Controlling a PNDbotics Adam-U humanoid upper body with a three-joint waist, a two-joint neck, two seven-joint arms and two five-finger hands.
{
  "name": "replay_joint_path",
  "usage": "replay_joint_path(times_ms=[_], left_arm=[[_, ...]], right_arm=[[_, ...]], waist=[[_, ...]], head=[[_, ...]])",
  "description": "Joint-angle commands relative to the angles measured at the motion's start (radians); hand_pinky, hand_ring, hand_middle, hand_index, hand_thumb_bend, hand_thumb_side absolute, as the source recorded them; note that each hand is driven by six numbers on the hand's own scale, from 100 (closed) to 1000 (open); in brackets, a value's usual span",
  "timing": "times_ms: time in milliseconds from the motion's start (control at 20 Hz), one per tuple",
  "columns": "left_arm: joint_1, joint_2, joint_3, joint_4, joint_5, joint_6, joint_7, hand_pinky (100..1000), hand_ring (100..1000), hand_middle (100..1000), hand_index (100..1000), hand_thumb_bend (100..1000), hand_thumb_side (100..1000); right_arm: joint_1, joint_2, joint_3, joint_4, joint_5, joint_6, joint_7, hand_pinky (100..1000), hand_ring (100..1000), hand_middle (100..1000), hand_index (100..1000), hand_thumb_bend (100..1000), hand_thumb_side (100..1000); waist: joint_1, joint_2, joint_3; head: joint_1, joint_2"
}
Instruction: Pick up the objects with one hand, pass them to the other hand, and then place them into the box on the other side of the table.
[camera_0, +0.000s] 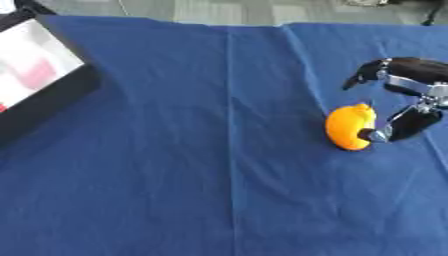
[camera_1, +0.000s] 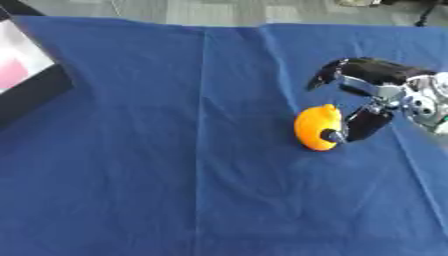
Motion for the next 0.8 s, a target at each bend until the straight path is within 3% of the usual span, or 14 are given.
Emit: replay_joint_path(times_ms=[50,800], left_arm=[[-0.008,0.020,0.011,-0.015,0.001,0.004,0.002,970,740,722,808,100,730],[-0.012,0.006,0.007,-0.019,0.005,0.007,0.004,971,740,719,792,100,732]], right_arm=[[-0.004,-0.020,-0.022,-0.009,0.034,0.015,0.013,927,851,782,812,484,120],[0.009,0.015,0.008,-0.007,0.106,0.076,-0.003,914,798,715,767,445,100]], waist=[[0.005,0.006,0.001],[0.013,0.034,0.015]], head=[[0.001,-0.013],[-0.018,-0.033]])
